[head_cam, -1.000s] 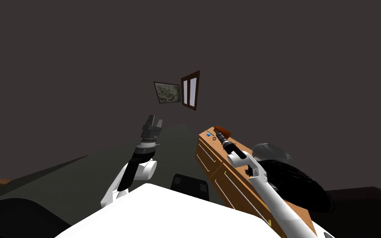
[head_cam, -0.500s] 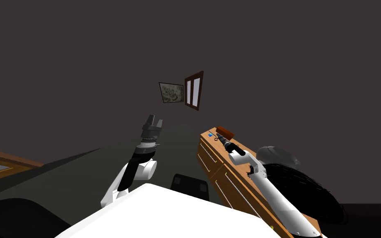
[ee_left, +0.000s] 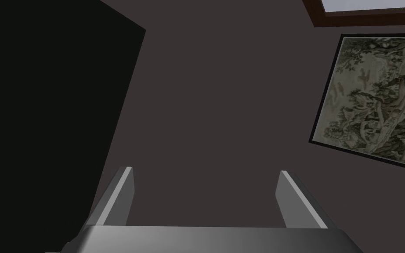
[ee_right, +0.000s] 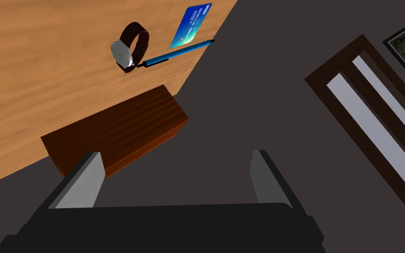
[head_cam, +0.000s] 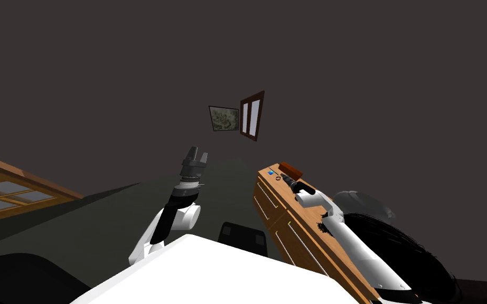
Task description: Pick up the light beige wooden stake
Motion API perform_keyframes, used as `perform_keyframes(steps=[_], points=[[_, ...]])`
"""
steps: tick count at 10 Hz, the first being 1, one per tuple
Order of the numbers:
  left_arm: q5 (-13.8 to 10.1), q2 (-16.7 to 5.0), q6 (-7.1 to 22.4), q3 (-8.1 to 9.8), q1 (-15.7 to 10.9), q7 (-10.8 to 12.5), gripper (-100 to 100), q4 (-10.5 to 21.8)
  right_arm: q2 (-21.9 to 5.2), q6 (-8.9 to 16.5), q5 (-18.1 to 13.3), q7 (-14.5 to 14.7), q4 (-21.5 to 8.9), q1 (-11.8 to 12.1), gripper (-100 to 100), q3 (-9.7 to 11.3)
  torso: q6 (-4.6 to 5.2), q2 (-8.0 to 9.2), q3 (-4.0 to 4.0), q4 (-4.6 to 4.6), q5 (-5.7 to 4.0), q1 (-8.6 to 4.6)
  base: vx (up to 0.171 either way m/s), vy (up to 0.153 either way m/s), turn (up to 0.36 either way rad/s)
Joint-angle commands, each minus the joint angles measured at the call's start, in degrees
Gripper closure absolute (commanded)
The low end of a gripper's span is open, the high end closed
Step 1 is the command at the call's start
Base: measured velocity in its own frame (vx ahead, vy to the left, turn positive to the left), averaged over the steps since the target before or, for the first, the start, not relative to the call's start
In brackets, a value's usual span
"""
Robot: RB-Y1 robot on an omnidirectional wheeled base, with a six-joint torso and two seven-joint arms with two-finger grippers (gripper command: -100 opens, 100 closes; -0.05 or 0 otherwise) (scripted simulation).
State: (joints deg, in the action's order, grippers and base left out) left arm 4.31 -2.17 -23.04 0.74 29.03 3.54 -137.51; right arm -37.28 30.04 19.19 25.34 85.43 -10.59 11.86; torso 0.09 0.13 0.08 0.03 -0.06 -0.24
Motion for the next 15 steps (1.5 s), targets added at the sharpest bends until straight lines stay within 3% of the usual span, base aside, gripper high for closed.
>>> perform_keyframes(steps=[1,2,4,9,11,12,13,14,15], points=[[0.0,0.0,0.0,0.0,0.0,0.0,0,0.0,0.1,1.2,0.1,0.3,-2.6,-0.7,-100,0.1,0.0,0.0,0.0,0.0,0.0,0.0,-0.016,-0.02,-0.007],[0.0,0.0,0.0,0.0,0.0,0.0,0,0.0,-1.2,3.8,1.7,2.1,-4.0,-2.3,-100,-0.2,0.01,-0.05,-0.03,-0.01,0.01,0.07,-0.033,-0.033,0.203],[0.0,0.0,0.0,0.0,0.0,0.0,0,0.0,-1.2,4.8,1.7,2.1,-6.5,-2.3,-100,-0.2,0.02,-0.03,-0.02,-0.01,0.01,0.0,-0.023,-0.036,0.043],[0.0,0.0,0.0,0.0,0.0,0.0,0,0.0,-4.9,13.1,6.5,7.3,-16.2,-6.8,-100,-1.6,0.02,-0.04,-0.02,-0.01,-0.01,-0.03,-0.027,-0.044,0.154],[0.0,0.0,0.0,0.0,0.0,0.0,0,0.0,-4.9,15.0,6.5,7.3,-17.9,-6.8,-100,-1.6,0.01,-0.07,-0.04,-0.02,0.0,0.01,-0.014,-0.029,0.055],[0.0,0.0,0.0,0.0,0.0,0.0,0,0.0,-6.1,17.3,8.1,8.9,-20.4,-8.1,-100,-2.2,0.04,-0.1,-0.06,-0.02,0.02,0.08,-0.006,-0.024,0.173],[0.0,0.0,0.0,0.0,0.0,0.0,0,0.0,-6.1,18.1,8.1,8.9,-21.2,-8.1,-100,-2.2,-0.03,-0.13,-0.07,-0.02,0.02,0.08,-0.008,-0.035,0.12],[0.0,0.0,0.0,0.0,0.0,0.0,0,0.0,-7.2,20.6,9.6,10.4,-22.7,-9.3,-100,-2.8,0.01,-0.14,-0.08,-0.03,0.01,0.05,-0.003,-0.047,0.192],[0.0,0.0,0.0,0.0,0.0,0.0,0,0.0,-7.2,21.1,9.6,10.4,-24.6,-9.3,-100,-2.8,-0.02,-0.16,-0.09,-0.03,0.01,0.0,0.003,-0.043,0.087]])
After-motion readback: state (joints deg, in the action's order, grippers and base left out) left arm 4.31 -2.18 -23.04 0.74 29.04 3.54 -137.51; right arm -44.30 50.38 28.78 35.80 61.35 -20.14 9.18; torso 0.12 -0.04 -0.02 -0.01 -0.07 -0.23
